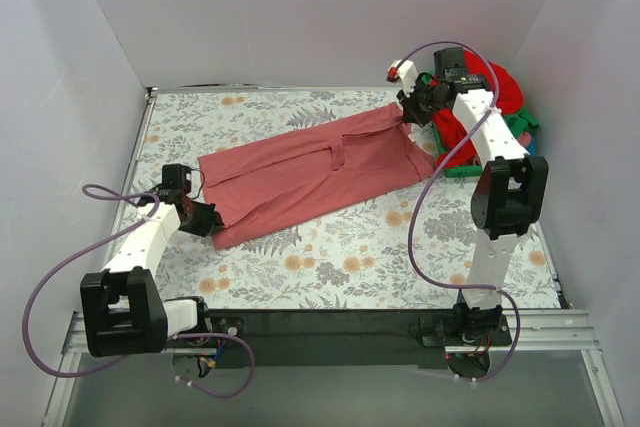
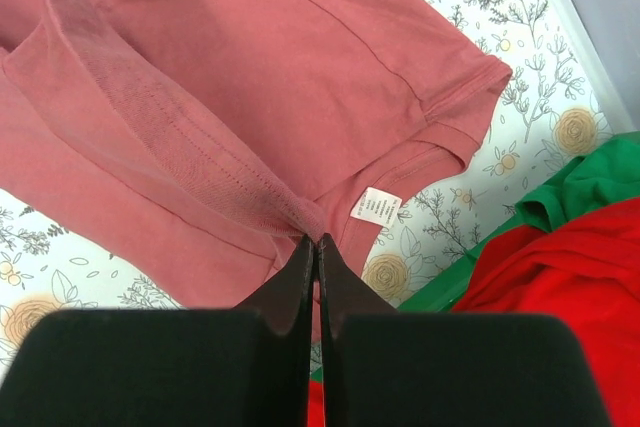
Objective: Fold and stack the t-shirts
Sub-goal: Fold the tshirt
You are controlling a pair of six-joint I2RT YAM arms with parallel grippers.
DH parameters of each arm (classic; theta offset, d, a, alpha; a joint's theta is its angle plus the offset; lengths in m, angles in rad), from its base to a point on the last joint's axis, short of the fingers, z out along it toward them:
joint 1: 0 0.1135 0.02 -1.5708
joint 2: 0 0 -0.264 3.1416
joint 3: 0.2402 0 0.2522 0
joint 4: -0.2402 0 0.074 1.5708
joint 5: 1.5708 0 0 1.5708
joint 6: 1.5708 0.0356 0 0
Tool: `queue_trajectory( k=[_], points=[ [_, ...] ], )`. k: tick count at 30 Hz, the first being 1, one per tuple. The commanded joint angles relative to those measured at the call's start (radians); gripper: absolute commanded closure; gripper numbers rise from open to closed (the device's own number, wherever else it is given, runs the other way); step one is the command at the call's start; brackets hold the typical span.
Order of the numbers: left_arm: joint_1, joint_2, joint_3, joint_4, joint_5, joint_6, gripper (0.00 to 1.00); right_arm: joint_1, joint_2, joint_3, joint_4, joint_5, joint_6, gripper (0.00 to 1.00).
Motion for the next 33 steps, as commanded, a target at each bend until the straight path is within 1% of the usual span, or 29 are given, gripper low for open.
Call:
queue_trajectory(
  k=[1, 22, 33],
  points=[
    [0.009, 0.017, 0.049, 0.027, 0.007, 0.022, 1.0, 0.002, 0.009, 0.053, 0.033, 0.005, 0.016, 0.99],
    [0.038, 0.155, 0.115, 0.091, 0.01, 0.078, 1.0, 0.002, 0.11, 0.137, 0.067, 0.044, 0.074, 0.99],
    [0.042, 0.2, 0.13, 0.114, 0.025, 0.087, 1.0, 0.002, 0.142, 0.162, 0.081, 0.051, 0.092, 0.99]
  ],
)
